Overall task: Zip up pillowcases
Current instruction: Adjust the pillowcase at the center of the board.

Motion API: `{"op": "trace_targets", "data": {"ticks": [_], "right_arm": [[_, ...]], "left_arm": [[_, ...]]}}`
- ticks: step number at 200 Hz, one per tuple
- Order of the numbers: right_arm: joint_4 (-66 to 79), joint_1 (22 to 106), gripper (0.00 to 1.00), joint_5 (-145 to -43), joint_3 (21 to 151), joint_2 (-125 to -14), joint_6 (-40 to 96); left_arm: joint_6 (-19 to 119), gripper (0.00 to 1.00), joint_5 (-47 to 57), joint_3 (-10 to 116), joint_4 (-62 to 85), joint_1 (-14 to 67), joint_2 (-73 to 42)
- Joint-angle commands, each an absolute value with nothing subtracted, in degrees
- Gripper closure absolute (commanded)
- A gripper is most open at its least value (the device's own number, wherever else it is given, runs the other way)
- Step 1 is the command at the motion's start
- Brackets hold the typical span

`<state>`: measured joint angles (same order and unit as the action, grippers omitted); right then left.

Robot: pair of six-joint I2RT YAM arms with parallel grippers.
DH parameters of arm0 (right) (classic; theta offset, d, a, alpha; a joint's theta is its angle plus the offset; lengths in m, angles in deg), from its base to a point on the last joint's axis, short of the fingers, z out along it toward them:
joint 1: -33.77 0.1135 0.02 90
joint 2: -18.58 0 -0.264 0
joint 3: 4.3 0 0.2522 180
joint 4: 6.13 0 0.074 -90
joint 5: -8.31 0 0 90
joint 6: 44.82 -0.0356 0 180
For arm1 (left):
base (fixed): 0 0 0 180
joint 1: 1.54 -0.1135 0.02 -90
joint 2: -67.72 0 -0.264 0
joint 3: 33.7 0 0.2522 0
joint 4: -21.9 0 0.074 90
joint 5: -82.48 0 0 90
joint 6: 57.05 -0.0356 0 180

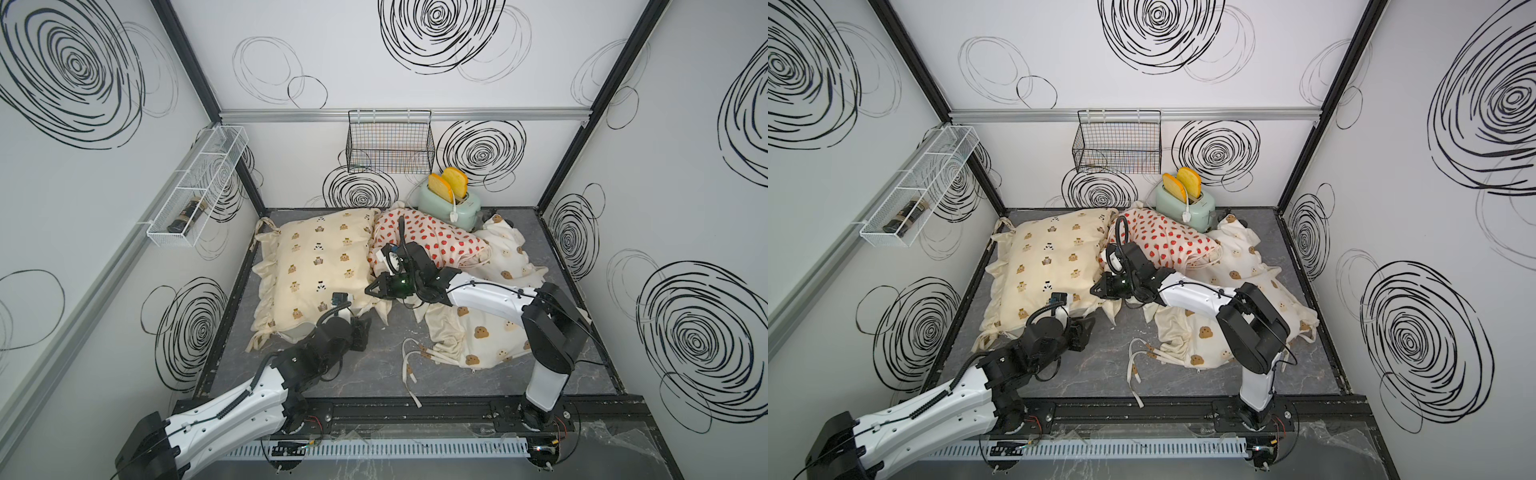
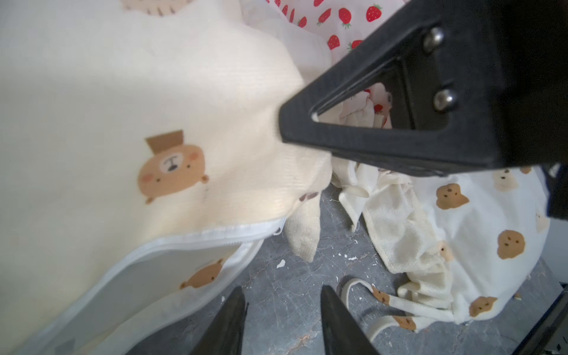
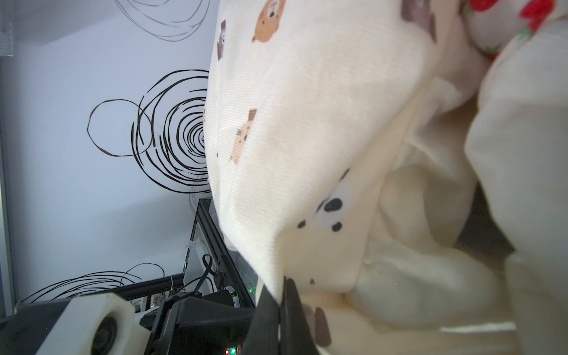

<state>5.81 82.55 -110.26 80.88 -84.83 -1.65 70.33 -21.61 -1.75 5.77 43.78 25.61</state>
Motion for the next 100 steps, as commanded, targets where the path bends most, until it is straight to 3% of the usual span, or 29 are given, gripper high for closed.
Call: {"op": "trace_targets", "data": {"ticks": [1,100], "right_arm": [[3.46,83.31,1.00,-111.84,83.38,-81.89,-2.93],[1.44,83.52,1.00,-113.06,82.76,-81.09,-4.21]], "left_arm": [[68.28,0.59,-19.58,-2.34,11.95,43.28,25.60],[66.49,0.66,-18.20,-3.20,21.12,38.18,17.01]]}}
